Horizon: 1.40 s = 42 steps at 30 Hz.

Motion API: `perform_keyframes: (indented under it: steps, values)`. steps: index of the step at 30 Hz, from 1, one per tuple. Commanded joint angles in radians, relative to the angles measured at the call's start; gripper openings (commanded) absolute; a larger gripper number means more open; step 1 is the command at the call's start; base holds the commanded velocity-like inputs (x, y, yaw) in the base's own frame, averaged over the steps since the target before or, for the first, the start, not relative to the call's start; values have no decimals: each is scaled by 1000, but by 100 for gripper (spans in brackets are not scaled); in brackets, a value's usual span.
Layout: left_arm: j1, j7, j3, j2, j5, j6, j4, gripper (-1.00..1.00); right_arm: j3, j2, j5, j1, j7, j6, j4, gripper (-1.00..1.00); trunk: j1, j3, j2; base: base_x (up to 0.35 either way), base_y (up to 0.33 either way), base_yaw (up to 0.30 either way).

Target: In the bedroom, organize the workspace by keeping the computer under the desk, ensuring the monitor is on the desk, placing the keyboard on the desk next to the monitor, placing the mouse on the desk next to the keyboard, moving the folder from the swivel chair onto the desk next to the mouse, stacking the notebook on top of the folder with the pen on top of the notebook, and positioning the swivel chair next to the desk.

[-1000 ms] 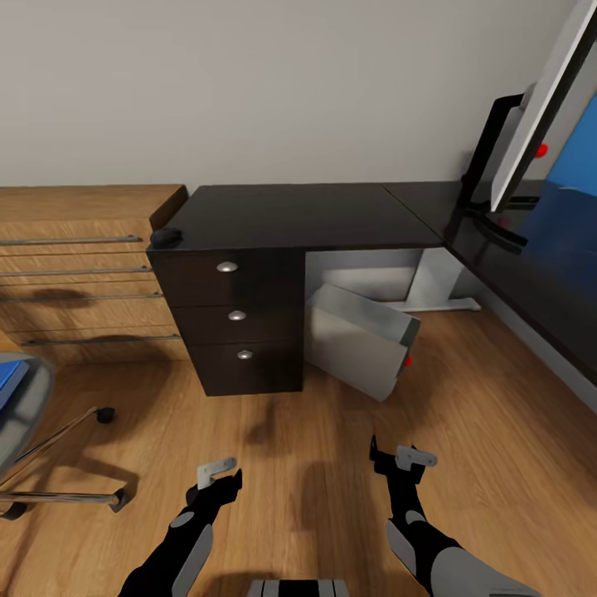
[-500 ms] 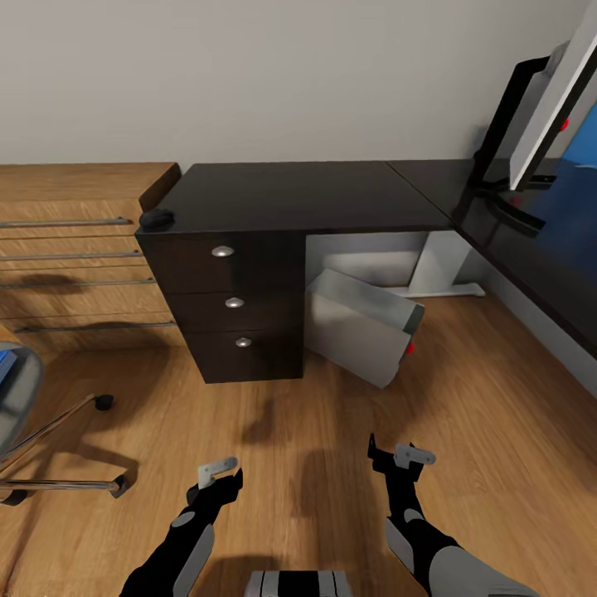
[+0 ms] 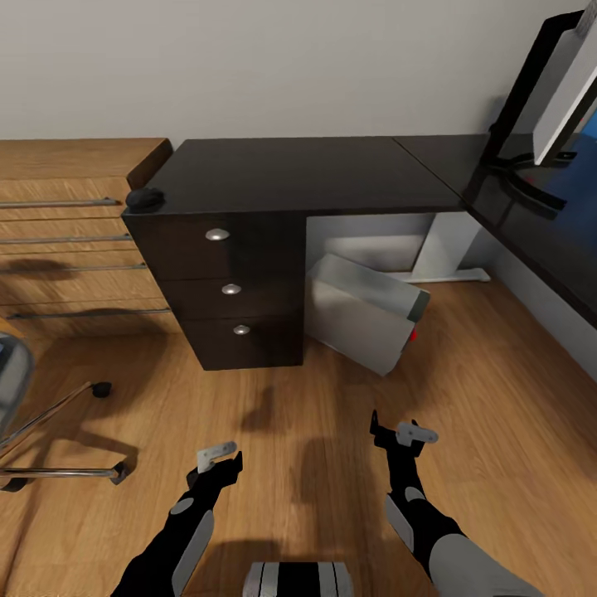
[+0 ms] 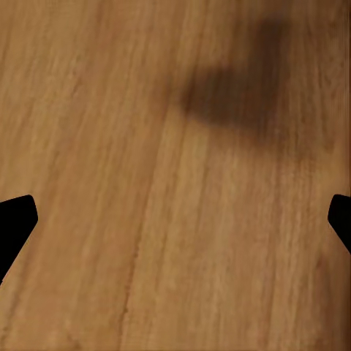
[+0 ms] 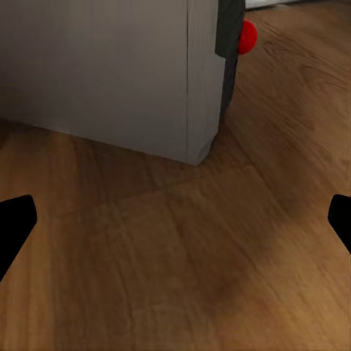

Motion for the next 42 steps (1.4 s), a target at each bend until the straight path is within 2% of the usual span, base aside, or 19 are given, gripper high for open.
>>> perform_keyframes:
  steps: [1,6,11,16,21,31,42]
  values:
    - [0,7,-3,2,9,5,-12,100,-4,-1,-5,0,4,-4,-5,100,0,-5,-1,0,0,0]
    - [0,4,-1,4,9,8,-42,100,-5,-9,-5,0,4,-6,-17,100,2,-24,-2,0,0,0]
    - [0,1,-1,7,10,5,-51,100,-5,-12,-5,0,3,-8,-17,100,2,-24,-2,0,0,0]
    - [0,-3,-1,26,11,3,-49,100,-6,-14,-5,0,3,-11,-18,100,2,-24,-2,0,0,0]
    - [0,-6,-1,35,12,1,-45,100,-7,-15,-6,0,3,-14,-19,100,2,-24,-2,0,0,0]
    - [0,-8,0,40,11,-2,3,100,-8,-25,-6,0,3,-26,-21,100,2,-24,-2,83,-71,0]
    - [0,-8,-1,41,11,-2,12,100,-8,-28,-6,0,3,-29,-21,100,2,-24,-2,46,-29,0]
